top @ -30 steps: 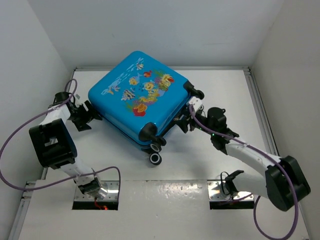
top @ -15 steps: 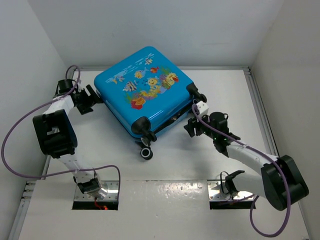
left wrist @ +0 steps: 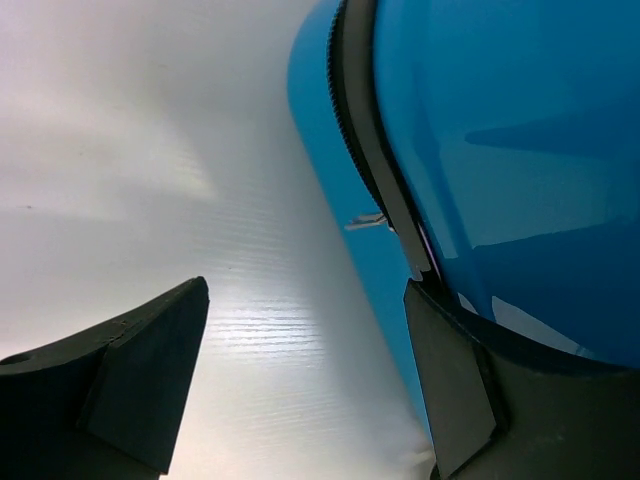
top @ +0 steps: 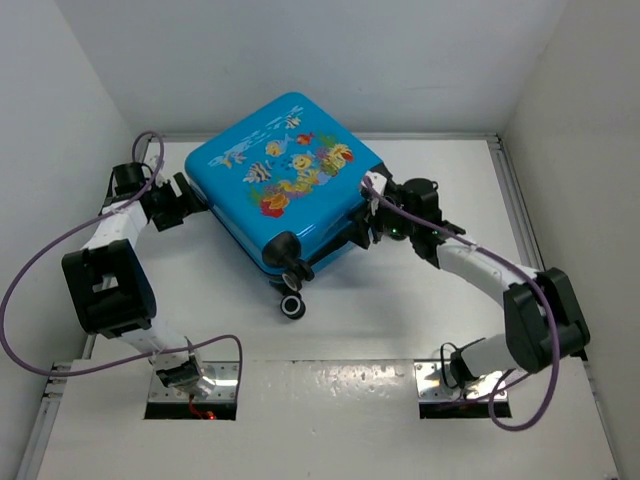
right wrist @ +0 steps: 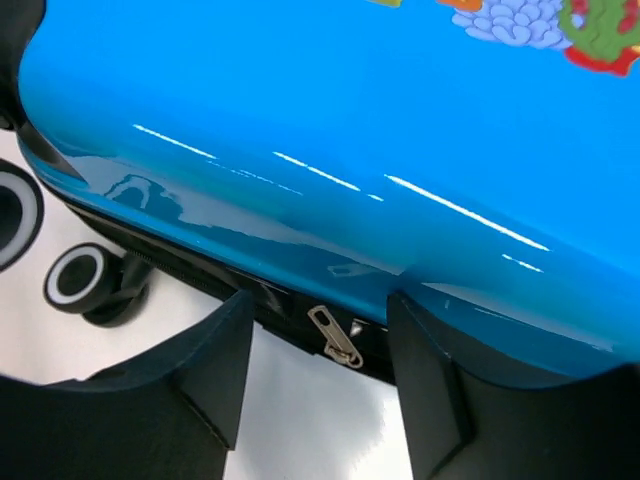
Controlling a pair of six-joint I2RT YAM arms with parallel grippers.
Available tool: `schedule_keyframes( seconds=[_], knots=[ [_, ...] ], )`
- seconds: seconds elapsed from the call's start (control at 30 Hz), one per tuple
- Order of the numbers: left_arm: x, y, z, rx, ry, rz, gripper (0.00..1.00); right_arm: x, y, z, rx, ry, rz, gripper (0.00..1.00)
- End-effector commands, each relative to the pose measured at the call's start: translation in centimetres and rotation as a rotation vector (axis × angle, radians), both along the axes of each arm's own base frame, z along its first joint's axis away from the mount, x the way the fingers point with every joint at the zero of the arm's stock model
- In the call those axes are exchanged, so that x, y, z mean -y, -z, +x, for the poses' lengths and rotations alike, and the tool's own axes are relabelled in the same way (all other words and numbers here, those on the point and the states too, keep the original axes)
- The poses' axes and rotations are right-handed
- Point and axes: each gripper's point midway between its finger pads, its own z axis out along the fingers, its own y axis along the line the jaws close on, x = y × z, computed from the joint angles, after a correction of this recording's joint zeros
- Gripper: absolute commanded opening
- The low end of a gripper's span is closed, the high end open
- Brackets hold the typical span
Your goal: Pack the luggage
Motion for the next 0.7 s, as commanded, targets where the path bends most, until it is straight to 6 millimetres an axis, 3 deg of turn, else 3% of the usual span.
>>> schedule_keyframes(
  seconds=[0.0,0.07,0.1,0.13,0.23,0.37,0.4,0.5,0.53,0.6,0.63,0.67],
  knots=[
    [1.4,-2.4,0.2,0.087,0.060,-0.020,0.85,-1.6,-0.6,0.2,-0.077,-0.110,0.032,0.53],
    [1.4,-2.4,0.1,0.087,0.060,-0.020,0.85,-2.2,-1.2,0.6,-0.104,-0.118,0.028,0.44],
    [1.0,-2.4,0.1,0.087,0.050,-0.020,0.85,-2.1,0.1,0.4,-0.166,-0.113,0.009,0.40],
    [1.0,-2.7,0.1,0.096,0.050,-0.017,0.85,-2.3,0.2,0.5,-0.185,-0.101,0.010,0.35],
    [0.5,-2.3,-0.1,0.084,0.032,-0.011,0.86,-2.2,1.2,1.3,-0.249,-0.007,0.002,0.32],
    [0.1,-1.9,-0.5,0.079,0.017,-0.005,0.86,-2.5,2.0,0.7,-0.338,0.002,-0.036,0.23],
    [0.1,-1.9,-0.5,0.079,0.016,-0.005,0.86,-2.5,2.2,-0.6,-0.381,-0.043,-0.041,0.20],
    [0.1,-1.9,-0.5,0.081,0.022,0.002,0.86,-0.9,1.4,-1.6,-0.382,-0.110,-0.040,0.10],
    [0.1,-1.9,-0.5,0.081,0.022,0.002,0.86,0.2,1.6,-3.6,-0.447,-0.126,-0.071,0.08],
    [-0.1,-1.9,-0.6,0.086,0.027,0.001,0.86,1.7,0.8,-4.4,-0.324,-0.229,-0.121,0.06],
    [-0.1,-1.9,-0.6,0.086,0.027,0.001,0.86,3.2,1.7,-7.4,-0.432,-0.252,-0.176,0.06],
    [0.0,-2.0,-0.6,0.091,0.040,0.002,0.86,3.9,1.8,-7.5,-0.362,-0.291,-0.219,0.04]
  ],
)
